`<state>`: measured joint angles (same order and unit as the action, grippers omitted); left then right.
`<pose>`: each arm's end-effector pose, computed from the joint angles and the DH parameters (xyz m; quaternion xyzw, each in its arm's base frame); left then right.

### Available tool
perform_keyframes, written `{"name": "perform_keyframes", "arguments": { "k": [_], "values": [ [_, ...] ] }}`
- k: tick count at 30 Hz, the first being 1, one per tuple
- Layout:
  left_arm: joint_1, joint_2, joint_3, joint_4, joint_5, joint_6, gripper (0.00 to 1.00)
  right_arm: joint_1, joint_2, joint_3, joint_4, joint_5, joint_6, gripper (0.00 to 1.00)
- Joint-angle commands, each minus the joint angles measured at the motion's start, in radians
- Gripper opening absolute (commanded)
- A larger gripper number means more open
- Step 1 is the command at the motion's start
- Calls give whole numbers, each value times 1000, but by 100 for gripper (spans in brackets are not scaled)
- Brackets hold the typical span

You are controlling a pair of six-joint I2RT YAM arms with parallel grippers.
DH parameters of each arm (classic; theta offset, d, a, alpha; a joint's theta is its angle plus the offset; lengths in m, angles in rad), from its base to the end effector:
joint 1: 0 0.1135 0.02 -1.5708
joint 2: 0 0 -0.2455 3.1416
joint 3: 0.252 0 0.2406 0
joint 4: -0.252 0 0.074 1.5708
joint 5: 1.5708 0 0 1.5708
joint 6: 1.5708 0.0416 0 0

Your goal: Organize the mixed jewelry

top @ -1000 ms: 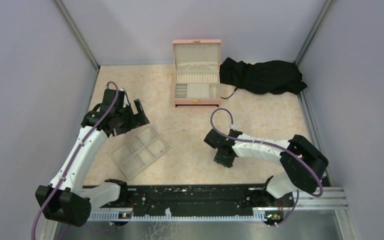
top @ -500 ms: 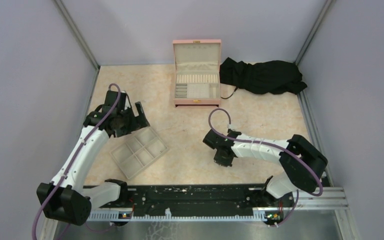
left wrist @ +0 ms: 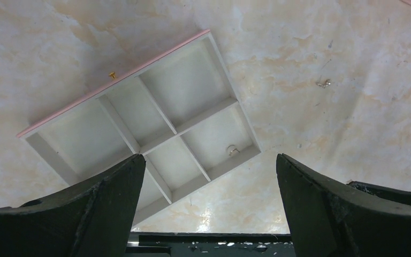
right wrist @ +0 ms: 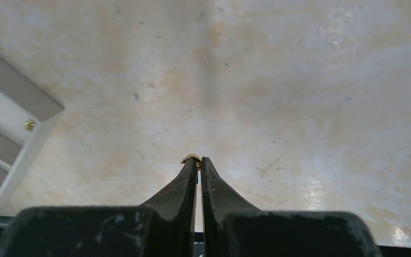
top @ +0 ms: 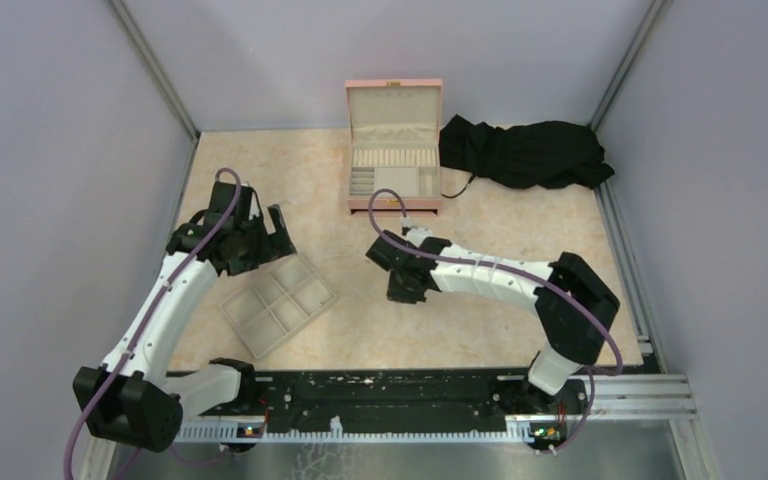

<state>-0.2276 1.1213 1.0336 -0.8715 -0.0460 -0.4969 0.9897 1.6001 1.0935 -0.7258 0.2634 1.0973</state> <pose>0.2119 -0.0471 0.2794 -0.1348 0.9438 -0.0862 0.2892 0.1726 0.2431 0.1906 0.0746 0.9746 0.0791 0.1959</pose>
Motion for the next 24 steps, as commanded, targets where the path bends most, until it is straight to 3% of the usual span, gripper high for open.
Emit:
{"name": "perform_keyframes", "arguments": {
  "k": [1,10,18,24],
  "values": [
    [0,-35,31,-38,-69,-12,98,23,90,150,48,-26,-116,3],
    [28,-34,72,-95,-137,-32,98,72,308,441,84,-108,-199,3],
    [157,-47,26,-116,-81,-44,98,95,464,601,140,-184,-236,4],
    [213,-74,-7,-112,-65,-26,98,95,514,716,109,-191,-294,29]
  ]
}}
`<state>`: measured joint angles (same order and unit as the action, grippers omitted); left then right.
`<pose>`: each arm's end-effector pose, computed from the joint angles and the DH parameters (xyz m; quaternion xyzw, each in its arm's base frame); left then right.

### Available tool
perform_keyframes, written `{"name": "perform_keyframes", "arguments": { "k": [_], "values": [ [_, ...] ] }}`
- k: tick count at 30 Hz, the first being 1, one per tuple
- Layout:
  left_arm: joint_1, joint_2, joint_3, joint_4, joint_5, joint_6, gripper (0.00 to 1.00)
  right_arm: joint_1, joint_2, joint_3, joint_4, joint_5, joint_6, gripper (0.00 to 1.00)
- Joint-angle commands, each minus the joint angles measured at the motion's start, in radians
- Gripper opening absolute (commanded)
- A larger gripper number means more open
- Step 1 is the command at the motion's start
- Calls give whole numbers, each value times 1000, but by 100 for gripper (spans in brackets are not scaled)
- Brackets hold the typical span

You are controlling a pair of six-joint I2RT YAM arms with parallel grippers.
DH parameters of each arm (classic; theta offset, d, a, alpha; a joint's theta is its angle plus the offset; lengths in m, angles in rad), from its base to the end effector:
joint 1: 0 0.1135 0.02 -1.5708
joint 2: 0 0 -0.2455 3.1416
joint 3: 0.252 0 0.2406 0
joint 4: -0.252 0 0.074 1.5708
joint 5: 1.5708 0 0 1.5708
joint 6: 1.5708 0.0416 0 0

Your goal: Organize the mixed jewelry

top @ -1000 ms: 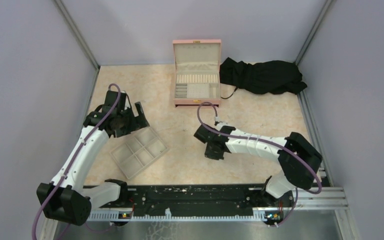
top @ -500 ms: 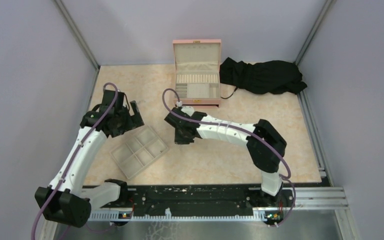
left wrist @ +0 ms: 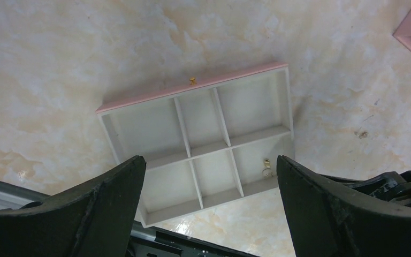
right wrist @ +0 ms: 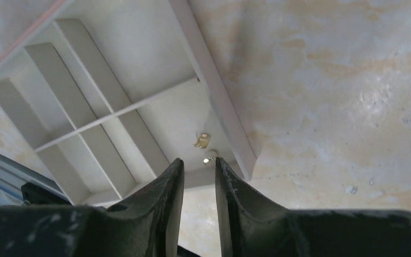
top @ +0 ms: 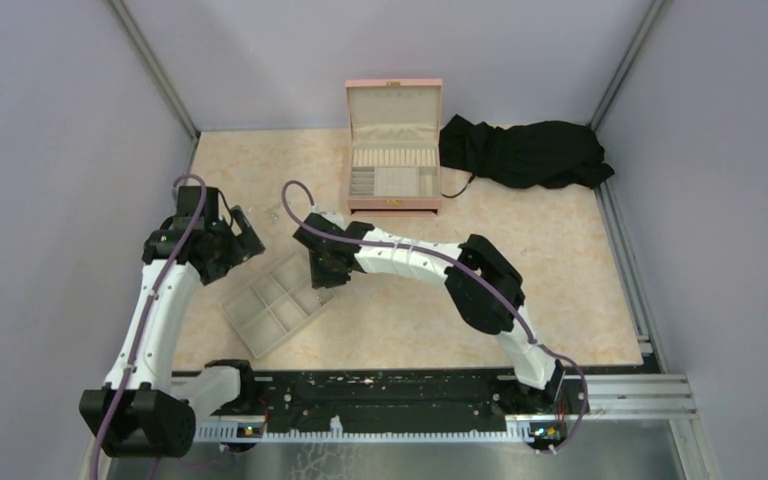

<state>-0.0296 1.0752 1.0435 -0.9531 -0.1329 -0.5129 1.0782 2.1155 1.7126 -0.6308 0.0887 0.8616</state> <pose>0.2018 -0.0005 0.2860 -0.2472 0.9229 -0.0160 0.2947 0.2133 0.3896 0.1881 -0.0924 0.9588 0.1945 0.1851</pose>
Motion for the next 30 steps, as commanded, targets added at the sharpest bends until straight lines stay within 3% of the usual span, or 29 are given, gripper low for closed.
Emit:
{"name": "perform_keyframes", "arguments": {
  "k": [1,9,14,18,22,30],
  "values": [
    [16,-30,-17,-30,22,-13,98,6,-4,107,10,-15,-66,35],
    [16,-20,-12,-4,37,-28,98,-37,-92,110,-33,35,-104,33],
    [6,22,-29,51,32,-17,98,-147,-361,-206,78,56,-136,33],
    [-51,107,-30,131,-43,-13,98,-248,-591,-415,72,116,-167,34],
    [-69,273,45,204,-70,11,96,-354,-763,-534,24,149,-194,34],
    [-66,720,347,225,-128,-15,71,-423,-859,-572,-20,209,-246,35]
  ]
}}
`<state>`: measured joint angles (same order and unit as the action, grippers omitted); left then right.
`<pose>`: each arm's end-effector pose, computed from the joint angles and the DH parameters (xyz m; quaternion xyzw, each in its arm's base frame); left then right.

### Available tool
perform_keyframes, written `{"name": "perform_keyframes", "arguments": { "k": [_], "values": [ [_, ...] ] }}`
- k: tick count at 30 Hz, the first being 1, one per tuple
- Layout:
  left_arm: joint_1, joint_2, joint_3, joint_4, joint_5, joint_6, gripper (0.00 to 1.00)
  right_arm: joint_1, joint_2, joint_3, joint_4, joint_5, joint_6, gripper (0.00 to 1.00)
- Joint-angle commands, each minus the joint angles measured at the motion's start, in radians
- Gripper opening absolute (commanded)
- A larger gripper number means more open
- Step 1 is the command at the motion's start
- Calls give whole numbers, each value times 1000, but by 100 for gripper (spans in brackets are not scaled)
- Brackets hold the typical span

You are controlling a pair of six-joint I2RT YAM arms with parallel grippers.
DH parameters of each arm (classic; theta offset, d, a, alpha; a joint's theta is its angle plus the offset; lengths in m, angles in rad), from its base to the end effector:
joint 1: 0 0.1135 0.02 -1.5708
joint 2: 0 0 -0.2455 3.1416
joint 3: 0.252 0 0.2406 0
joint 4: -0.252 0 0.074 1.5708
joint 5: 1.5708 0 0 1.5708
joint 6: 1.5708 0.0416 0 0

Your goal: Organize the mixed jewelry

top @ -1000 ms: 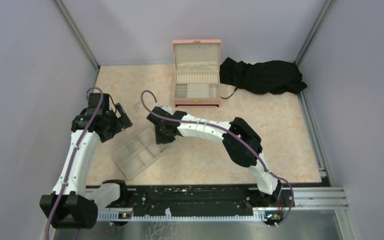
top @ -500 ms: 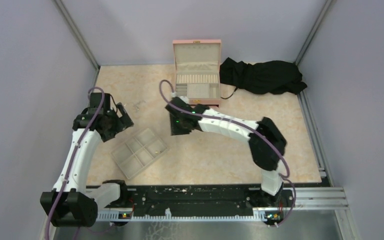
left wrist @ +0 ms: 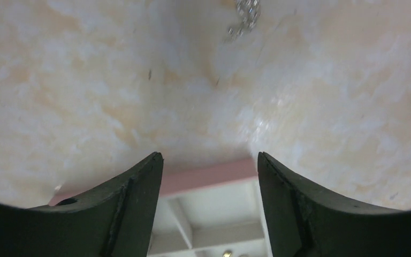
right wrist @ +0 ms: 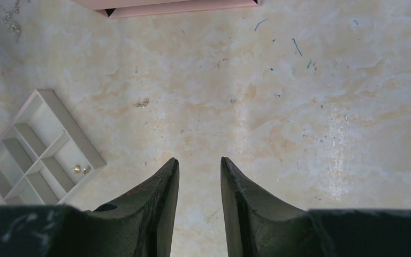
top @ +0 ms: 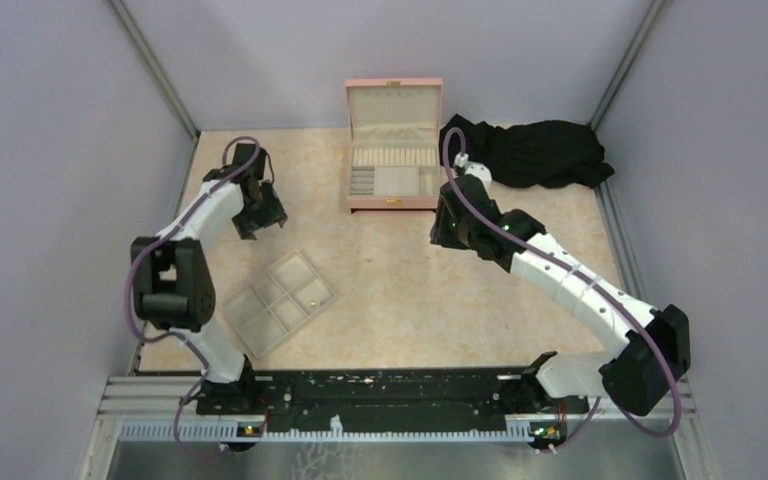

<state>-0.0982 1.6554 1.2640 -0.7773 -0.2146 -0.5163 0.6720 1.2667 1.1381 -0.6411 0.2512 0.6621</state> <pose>0.3232 -0.0229 0.2192 -0.2231 0.9486 0.0400 0.2210 0.2157 0.1583 0.2978 0.0443 0.9138 0.1487 0.3753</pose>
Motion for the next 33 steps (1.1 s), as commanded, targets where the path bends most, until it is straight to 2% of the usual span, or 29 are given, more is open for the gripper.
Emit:
{"name": "perform_keyframes", "arguments": {
  "k": [1,8,16,24,33],
  "values": [
    [5,188,165,55,-53,-11,68,-19,-7,3,-11,53,-53,35],
    [35,458,426,34,-75,-16,62,-36,38,18,-8,49,-89,35],
    [72,551,444,42,-42,-25,51,-56,110,49,-5,44,-130,35],
    [72,492,374,74,-38,7,0,-68,156,89,0,36,-149,34],
    [72,224,331,46,68,141,0,-71,155,99,2,32,-165,33]
  ]
}}
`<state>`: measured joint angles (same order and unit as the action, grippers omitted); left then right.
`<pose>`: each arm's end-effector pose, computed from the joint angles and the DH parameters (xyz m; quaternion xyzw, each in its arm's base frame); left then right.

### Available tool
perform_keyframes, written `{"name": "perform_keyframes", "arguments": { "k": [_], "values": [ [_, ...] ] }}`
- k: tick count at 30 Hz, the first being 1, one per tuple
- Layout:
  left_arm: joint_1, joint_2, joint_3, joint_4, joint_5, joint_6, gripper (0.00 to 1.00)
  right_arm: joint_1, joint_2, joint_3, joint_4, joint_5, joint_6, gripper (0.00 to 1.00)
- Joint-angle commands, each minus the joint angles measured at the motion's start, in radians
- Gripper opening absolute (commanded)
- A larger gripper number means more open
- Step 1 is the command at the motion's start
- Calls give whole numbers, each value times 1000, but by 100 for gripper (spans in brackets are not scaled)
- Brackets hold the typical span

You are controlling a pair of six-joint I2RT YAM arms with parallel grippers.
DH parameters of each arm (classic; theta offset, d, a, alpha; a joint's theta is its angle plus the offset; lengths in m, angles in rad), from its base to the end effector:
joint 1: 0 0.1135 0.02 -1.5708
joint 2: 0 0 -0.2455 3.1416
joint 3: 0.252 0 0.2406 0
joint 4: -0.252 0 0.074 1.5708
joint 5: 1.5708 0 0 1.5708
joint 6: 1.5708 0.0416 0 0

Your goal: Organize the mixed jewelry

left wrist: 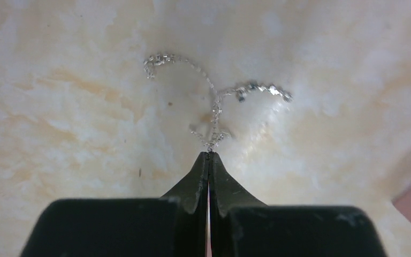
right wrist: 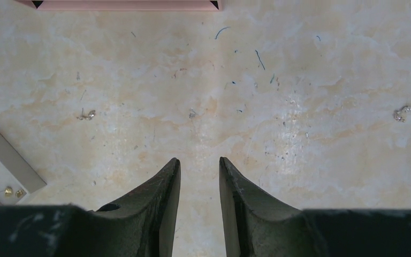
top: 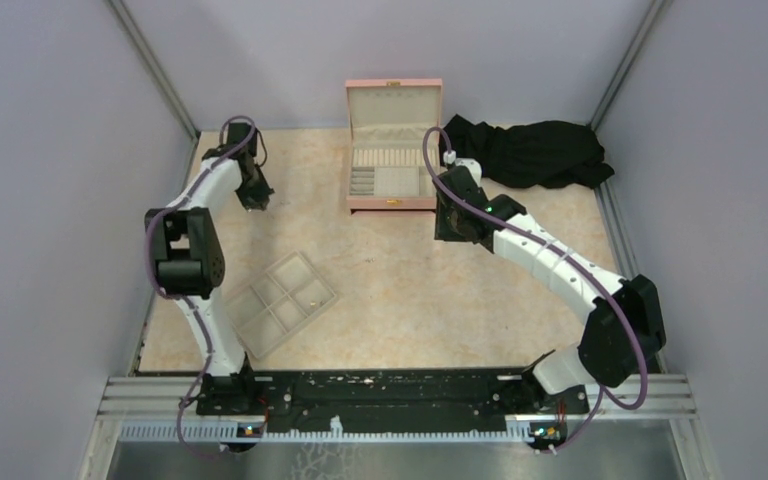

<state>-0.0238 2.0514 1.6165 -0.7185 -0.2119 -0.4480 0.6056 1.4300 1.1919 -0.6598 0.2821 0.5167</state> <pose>0.4167 -0.0012 0.1826 -0.2262 0.9464 0.0524 0.2245 0.2509 0.1596 0.2708 0.0048 0.9357 0.0616 0.3474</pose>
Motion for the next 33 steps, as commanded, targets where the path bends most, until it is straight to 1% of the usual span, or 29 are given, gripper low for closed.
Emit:
{"name": "perform_keyframes", "arguments": {
  "k": [1,7,10,13,17,20,24,28,33],
  "values": [
    [-3,-206,-39,-18,75,81,0,-5,-8,42,22,2,-22,33],
    [-5,-440,-139,-65,142,123,0,-6,-10,22,31,-19,-20,32],
    [-11,-551,-184,-72,223,133,0,-6,-12,12,37,-39,-15,32],
    [-16,-635,-225,-86,312,133,0,-6,-8,-8,52,-60,-15,32],
    [-25,-722,-272,-117,365,103,0,-6,2,-22,55,-86,-3,31],
    [-36,-783,-316,-124,400,76,0,-6,3,-30,59,-104,5,31],
    [-50,-855,-351,-114,407,46,0,-5,4,-44,62,-111,10,30],
    [-53,-893,-323,-112,394,37,0,-6,5,-50,62,-119,14,30],
    [-54,-878,-274,-133,419,43,0,-7,7,-55,68,-129,14,30]
  ]
}}
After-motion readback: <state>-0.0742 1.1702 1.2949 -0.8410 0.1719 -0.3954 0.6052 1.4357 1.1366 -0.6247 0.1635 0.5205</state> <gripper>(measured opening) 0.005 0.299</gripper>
